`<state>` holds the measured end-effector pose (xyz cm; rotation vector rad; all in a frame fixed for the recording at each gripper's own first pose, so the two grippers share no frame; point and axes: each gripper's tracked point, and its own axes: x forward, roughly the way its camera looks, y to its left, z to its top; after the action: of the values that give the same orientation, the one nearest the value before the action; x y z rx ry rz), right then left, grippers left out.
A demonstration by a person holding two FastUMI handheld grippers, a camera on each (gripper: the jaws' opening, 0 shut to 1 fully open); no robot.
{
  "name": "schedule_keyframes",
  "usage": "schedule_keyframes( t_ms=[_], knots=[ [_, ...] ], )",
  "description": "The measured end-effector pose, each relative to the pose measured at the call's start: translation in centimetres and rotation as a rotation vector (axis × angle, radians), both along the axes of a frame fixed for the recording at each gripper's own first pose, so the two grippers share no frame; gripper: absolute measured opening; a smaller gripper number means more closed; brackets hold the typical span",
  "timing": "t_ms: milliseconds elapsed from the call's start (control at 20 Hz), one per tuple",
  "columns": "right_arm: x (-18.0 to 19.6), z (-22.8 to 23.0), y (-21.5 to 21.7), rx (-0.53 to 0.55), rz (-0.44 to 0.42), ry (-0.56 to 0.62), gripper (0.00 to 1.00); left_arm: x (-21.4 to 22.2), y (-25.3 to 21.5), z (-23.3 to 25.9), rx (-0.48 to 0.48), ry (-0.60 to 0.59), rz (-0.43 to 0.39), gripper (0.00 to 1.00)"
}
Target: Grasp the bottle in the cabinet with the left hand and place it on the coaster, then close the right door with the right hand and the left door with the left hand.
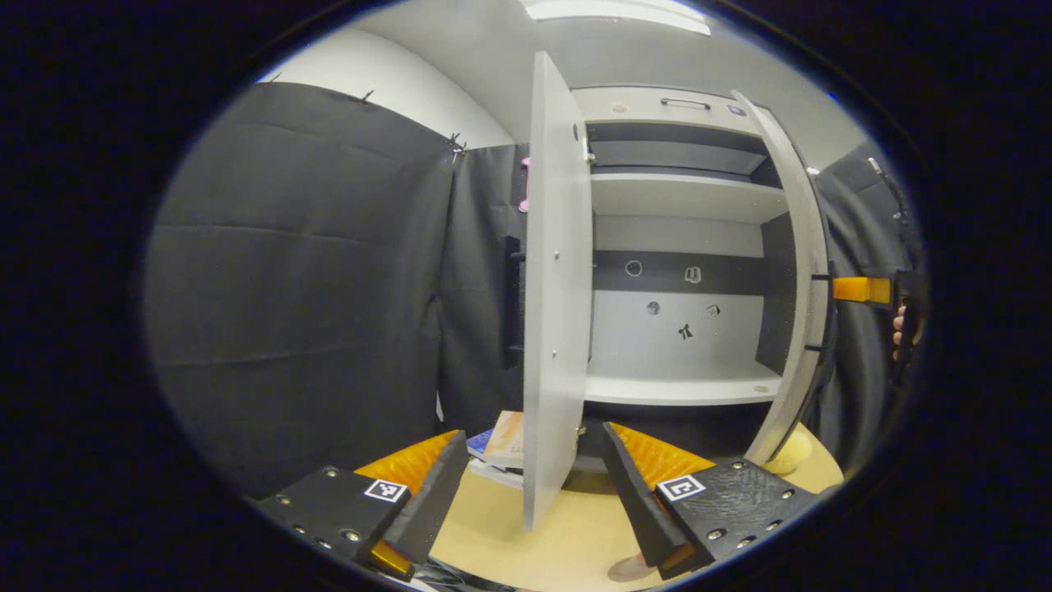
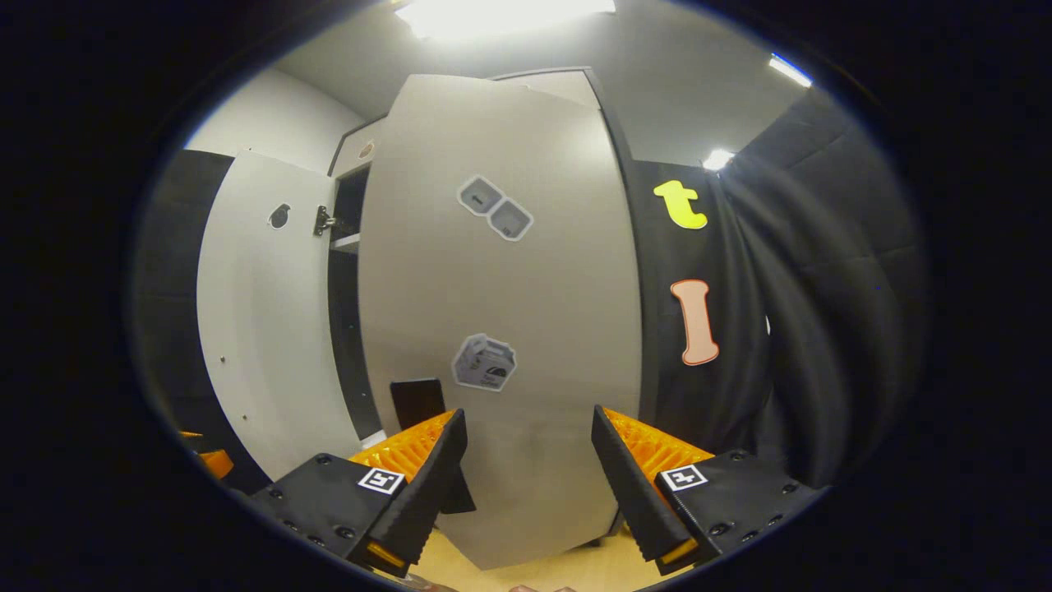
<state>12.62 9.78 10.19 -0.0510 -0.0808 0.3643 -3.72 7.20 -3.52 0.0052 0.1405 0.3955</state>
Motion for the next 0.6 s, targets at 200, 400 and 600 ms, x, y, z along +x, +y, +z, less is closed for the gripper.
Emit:
schedule_keyframes(
  t_ms=[200, 400, 600],
  knots=[
    [-1.0, -0.1, 0.8, -0.021, -0.03, -0.025, 0.97, -0.6, 2.2, -0.1, -0.019, -0.035, -0.047, 0.94],
    [-1.3, -0.5, 0.9, -0.006, -0.061, -0.016, 0.97, -0.7, 5.7, 0.6, 0.016, -0.059, -0.055, 0.99],
    [-1.7, -2.3, 1.3, -0.028, -0.115, 0.025, 0.97, 0.4, 8.8, 1.1, -0.025, -0.078, -0.097, 0.87]
  ],
)
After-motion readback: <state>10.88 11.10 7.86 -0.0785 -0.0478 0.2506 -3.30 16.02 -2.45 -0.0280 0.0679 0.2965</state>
